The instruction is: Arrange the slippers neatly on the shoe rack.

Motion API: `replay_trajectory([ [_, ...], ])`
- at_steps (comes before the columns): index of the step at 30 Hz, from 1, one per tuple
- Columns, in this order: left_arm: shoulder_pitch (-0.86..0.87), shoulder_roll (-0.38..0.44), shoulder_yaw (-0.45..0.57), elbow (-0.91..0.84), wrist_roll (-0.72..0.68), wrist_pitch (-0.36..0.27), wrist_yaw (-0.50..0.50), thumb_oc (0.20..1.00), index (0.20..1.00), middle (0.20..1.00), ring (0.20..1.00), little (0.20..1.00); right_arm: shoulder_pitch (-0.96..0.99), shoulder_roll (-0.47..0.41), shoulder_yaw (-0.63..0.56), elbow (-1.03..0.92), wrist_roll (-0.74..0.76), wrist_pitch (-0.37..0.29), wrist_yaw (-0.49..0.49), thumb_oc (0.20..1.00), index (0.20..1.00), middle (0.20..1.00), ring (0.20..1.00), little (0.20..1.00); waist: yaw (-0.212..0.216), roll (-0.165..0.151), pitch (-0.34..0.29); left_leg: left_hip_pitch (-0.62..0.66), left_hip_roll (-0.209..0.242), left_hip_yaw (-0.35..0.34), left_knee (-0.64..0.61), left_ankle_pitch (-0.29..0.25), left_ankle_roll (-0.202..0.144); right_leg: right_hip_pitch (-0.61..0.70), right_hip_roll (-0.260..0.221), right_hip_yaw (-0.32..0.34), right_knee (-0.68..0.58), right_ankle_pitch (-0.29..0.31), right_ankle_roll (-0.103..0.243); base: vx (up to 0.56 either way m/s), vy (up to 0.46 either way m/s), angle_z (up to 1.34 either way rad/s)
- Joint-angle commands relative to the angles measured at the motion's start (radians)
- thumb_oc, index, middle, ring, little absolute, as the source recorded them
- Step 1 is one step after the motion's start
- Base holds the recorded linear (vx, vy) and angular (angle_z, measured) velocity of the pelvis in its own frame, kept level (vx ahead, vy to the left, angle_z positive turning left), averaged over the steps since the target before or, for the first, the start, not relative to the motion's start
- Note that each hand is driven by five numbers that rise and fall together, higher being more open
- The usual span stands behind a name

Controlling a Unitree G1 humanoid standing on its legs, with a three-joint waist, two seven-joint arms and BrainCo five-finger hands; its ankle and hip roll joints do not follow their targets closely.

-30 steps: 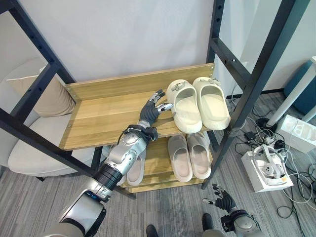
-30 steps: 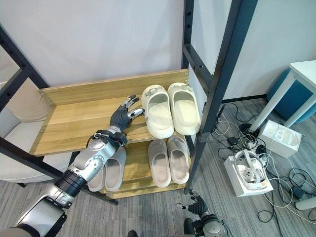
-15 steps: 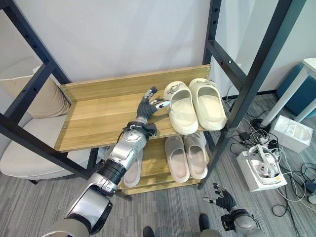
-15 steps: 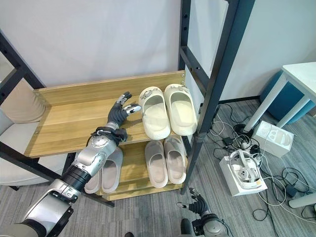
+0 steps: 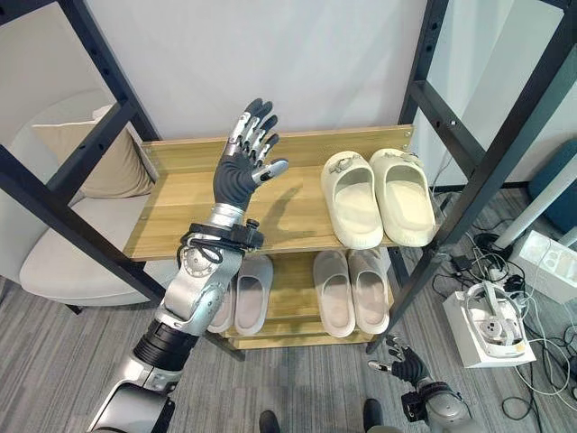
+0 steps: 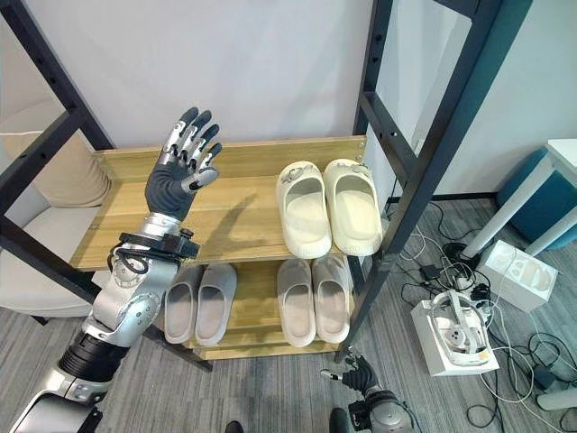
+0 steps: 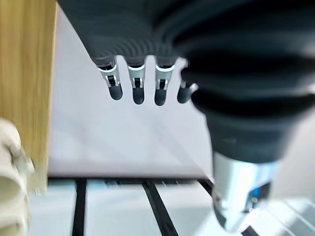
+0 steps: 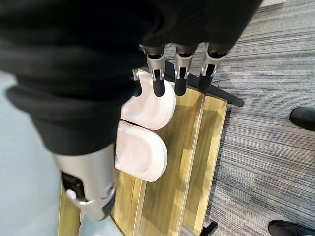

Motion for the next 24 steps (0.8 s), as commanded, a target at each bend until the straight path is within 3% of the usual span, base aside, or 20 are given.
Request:
replay_trajectory([
  [1, -0.052, 0.065, -0.026, -0.067, 0.023, -0.050, -0.126, 1.000, 1.000, 1.000, 1.000, 1.000, -0.028, 0.028, -0.023, -0.018, 0.033, -0.061, 0.020, 1.000, 1.000, 1.000, 1.000, 1.000, 0.021, -0.027, 0.012, 0.050, 0.024, -0.049, -0.006, -0.105, -0.039, 0.026, -0.040, -0.045, 0.000, -0.077, 0.075, 0.00, 0.000, 0.00],
  [5, -0.028, 0.155, -0.091, -0.183, 0.003, -0.020, -0.254, 1.000, 1.000, 1.000, 1.000, 1.000, -0.025, 0.021, -0.021, -0.015, 0.025, -0.064, 0.041, 1.000, 1.000, 1.000, 1.000, 1.000, 0.030, -0.028, 0.011, 0.051, 0.023, -0.053, -0.006, -0.105, -0.037, 0.029, -0.040, -0.048, 0.000, -0.077, 0.075, 0.00, 0.000, 0.01],
  [8, -0.025, 0.273, -0.247, -0.246, -0.083, 0.064, -0.423, 1.000, 1.000, 1.000, 1.000, 1.000, -0.027, 0.009, 0.002, 0.002, 0.001, -0.064, 0.067, 1.000, 1.000, 1.000, 1.000, 1.000, 0.031, -0.023, 0.009, 0.052, 0.021, -0.053, -0.006, -0.106, -0.037, 0.030, -0.040, -0.050, 0.000, -0.075, 0.078, -0.01, 0.014, 0.04],
  [14, 0.065, 0.372, -0.435, -0.162, -0.029, 0.147, -0.545, 1.000, 1.000, 1.000, 1.000, 1.000, -0.056, 0.002, 0.025, 0.016, -0.008, -0.064, 0.084, 1.000, 1.000, 1.000, 1.000, 1.000, 0.033, -0.018, 0.010, 0.057, 0.019, -0.050, -0.006, -0.108, -0.033, 0.030, -0.036, -0.047, 0.000, -0.074, 0.081, 0.00, 0.000, 0.00],
  [17, 0.155, 0.346, -0.445, -0.048, 0.101, 0.152, -0.547, 1.000, 1.000, 1.000, 1.000, 1.000, -0.076, 0.004, 0.027, 0.022, -0.002, -0.062, 0.085, 1.000, 1.000, 1.000, 1.000, 1.000, 0.035, -0.018, 0.011, 0.060, 0.019, -0.049, -0.006, -0.109, -0.030, 0.030, -0.034, -0.043, 0.000, -0.074, 0.080, 0.00, 0.006, -0.01],
  [18, 0.224, 0.280, -0.423, 0.053, 0.183, 0.155, -0.524, 1.000, 1.000, 1.000, 1.000, 1.000, -0.085, 0.009, 0.027, 0.016, 0.002, -0.060, 0.083, 1.000, 1.000, 1.000, 1.000, 1.000, 0.035, -0.022, 0.011, 0.062, 0.018, -0.050, -0.006, -0.111, -0.028, 0.031, -0.034, -0.039, 0.000, -0.076, 0.078, 0.01, 0.012, -0.03],
  [21, 0.283, 0.199, -0.382, 0.176, 0.277, 0.147, -0.483, 1.000, 1.000, 1.000, 1.000, 1.000, -0.091, 0.012, 0.017, 0.010, 0.010, -0.057, 0.079, 1.000, 1.000, 1.000, 1.000, 1.000, 0.034, -0.024, 0.011, 0.064, 0.017, -0.051, -0.006, -0.113, -0.026, 0.031, -0.034, -0.035, 0.000, -0.078, 0.076, 0.00, 0.005, -0.01],
  [22, 0.348, 0.091, -0.325, 0.339, 0.360, 0.137, -0.413, 1.000, 1.000, 1.000, 1.000, 1.000, -0.082, 0.014, 0.000, -0.011, 0.019, -0.051, 0.067, 1.000, 1.000, 1.000, 1.000, 1.000, 0.030, -0.024, 0.010, 0.066, 0.016, -0.054, -0.006, -0.114, -0.022, 0.033, -0.033, -0.032, 0.000, -0.080, 0.071, 0.01, 0.010, -0.05],
  [24, 0.366, 0.050, -0.295, 0.404, 0.371, 0.132, -0.372, 1.000, 1.000, 1.000, 1.000, 1.000, -0.078, 0.017, -0.006, -0.019, 0.022, -0.049, 0.059, 1.000, 1.000, 1.000, 1.000, 1.000, 0.030, -0.025, 0.010, 0.067, 0.016, -0.055, -0.006, -0.114, -0.022, 0.032, -0.032, -0.033, 0.000, -0.080, 0.070, 0.00, 0.004, -0.02],
])
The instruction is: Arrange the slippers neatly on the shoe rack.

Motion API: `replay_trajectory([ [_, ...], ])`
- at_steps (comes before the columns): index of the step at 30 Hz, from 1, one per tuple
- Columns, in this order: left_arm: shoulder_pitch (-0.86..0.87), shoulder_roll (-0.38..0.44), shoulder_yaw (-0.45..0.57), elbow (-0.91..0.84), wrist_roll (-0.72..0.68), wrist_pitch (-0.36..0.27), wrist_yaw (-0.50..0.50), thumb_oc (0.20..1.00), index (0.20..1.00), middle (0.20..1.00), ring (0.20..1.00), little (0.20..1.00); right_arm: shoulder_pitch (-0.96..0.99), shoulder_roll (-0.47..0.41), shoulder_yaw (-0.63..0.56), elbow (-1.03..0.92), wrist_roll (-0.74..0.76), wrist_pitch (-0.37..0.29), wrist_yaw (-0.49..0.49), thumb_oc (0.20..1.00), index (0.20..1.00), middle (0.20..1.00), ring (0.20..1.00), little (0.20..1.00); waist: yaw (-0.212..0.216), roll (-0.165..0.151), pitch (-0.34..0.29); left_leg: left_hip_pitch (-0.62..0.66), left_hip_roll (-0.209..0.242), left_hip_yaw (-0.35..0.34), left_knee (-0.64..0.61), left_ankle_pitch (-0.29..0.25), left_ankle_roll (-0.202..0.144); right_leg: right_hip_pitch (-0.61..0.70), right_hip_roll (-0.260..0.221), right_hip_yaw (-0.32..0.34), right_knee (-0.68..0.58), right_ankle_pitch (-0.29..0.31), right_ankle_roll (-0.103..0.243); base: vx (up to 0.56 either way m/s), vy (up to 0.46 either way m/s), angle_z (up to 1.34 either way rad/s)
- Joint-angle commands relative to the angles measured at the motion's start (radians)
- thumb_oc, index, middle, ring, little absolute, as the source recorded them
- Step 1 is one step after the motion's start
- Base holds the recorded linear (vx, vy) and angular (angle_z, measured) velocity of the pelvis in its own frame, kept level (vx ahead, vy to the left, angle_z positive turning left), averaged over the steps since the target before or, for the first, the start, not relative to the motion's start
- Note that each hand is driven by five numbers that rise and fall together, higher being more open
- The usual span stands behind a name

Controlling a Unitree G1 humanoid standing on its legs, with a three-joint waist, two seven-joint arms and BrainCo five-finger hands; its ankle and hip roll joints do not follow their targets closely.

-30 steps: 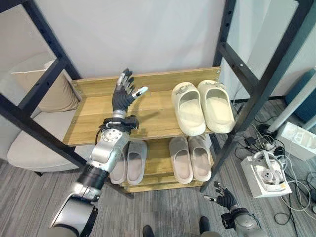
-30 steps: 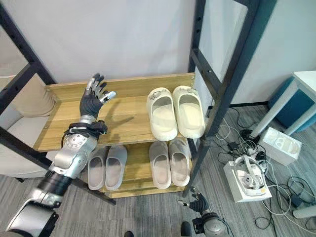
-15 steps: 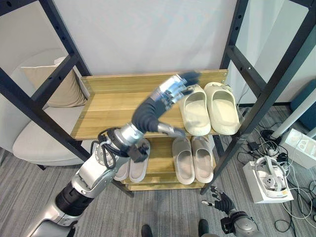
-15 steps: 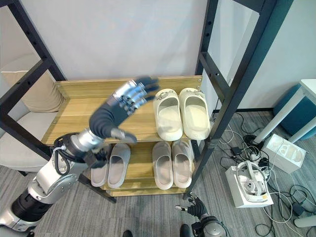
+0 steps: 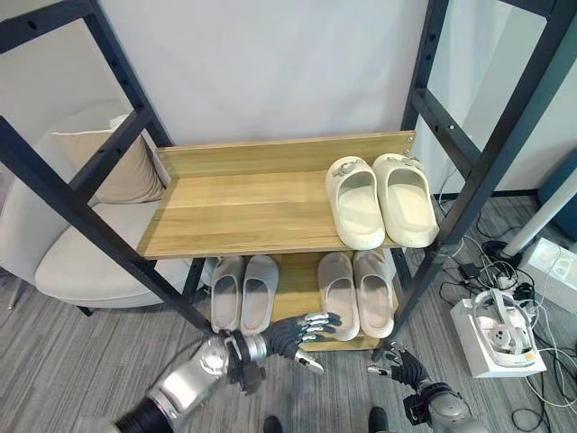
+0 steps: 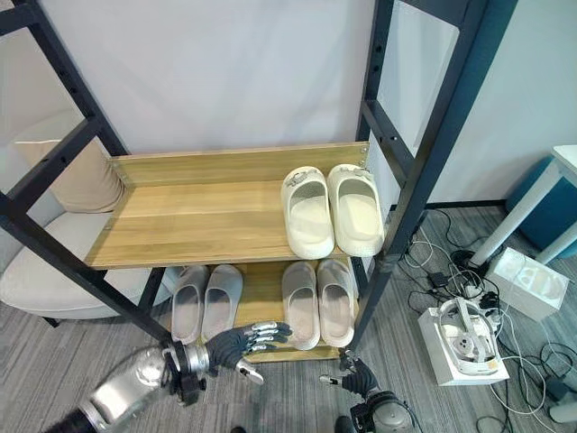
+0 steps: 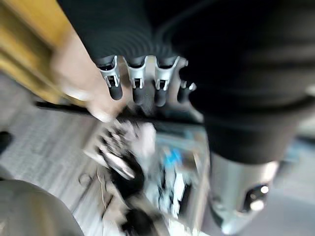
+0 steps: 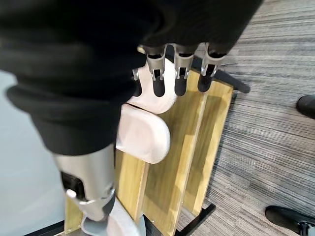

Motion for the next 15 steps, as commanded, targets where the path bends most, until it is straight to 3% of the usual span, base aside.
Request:
replay_trajectory([
  [1, -0.105, 0.037, 0.008, -0.041, 0.065, -0.051, 0.080, 1.000, 1.000, 1.000, 1.000, 1.000, -0.045, 0.020, -0.006, -0.058, 0.024, -0.040, -0.013, 1.000, 1.000, 1.000, 1.000, 1.000, 0.005, -0.034, 0.024, 0.053, 0.012, -0.059, 0.001, -0.106, -0.012, 0.028, -0.032, -0.040, 0.001, -0.058, 0.071, 0.00, 0.000, 0.00],
  [3, -0.072, -0.088, 0.104, 0.166, 0.054, -0.060, 0.212, 1.000, 1.000, 1.000, 1.000, 1.000, -0.035, 0.031, -0.028, -0.050, 0.033, -0.034, -0.051, 1.000, 1.000, 1.000, 1.000, 1.000, 0.009, -0.040, 0.025, 0.050, 0.012, -0.065, 0.001, -0.100, -0.010, 0.028, -0.030, -0.043, 0.001, -0.058, 0.064, -0.02, -0.007, 0.04],
  [5, -0.069, -0.129, 0.145, 0.250, 0.032, -0.060, 0.265, 1.000, 1.000, 1.000, 1.000, 1.000, -0.033, 0.036, -0.042, -0.042, 0.042, -0.035, -0.069, 1.000, 1.000, 1.000, 1.000, 1.000, 0.013, -0.043, 0.026, 0.048, 0.010, -0.067, 0.001, -0.097, -0.010, 0.029, -0.030, -0.046, 0.001, -0.058, 0.062, -0.01, -0.002, 0.09],
  [15, -0.049, -0.205, 0.272, 0.387, -0.044, -0.070, 0.398, 1.000, 1.000, 1.000, 1.000, 1.000, -0.037, 0.058, -0.081, -0.029, 0.066, -0.049, -0.129, 1.000, 1.000, 1.000, 1.000, 1.000, 0.023, -0.051, 0.028, 0.049, 0.011, -0.074, 0.001, -0.093, -0.009, 0.035, -0.029, -0.053, 0.001, -0.063, 0.056, 0.00, -0.006, 0.04],
])
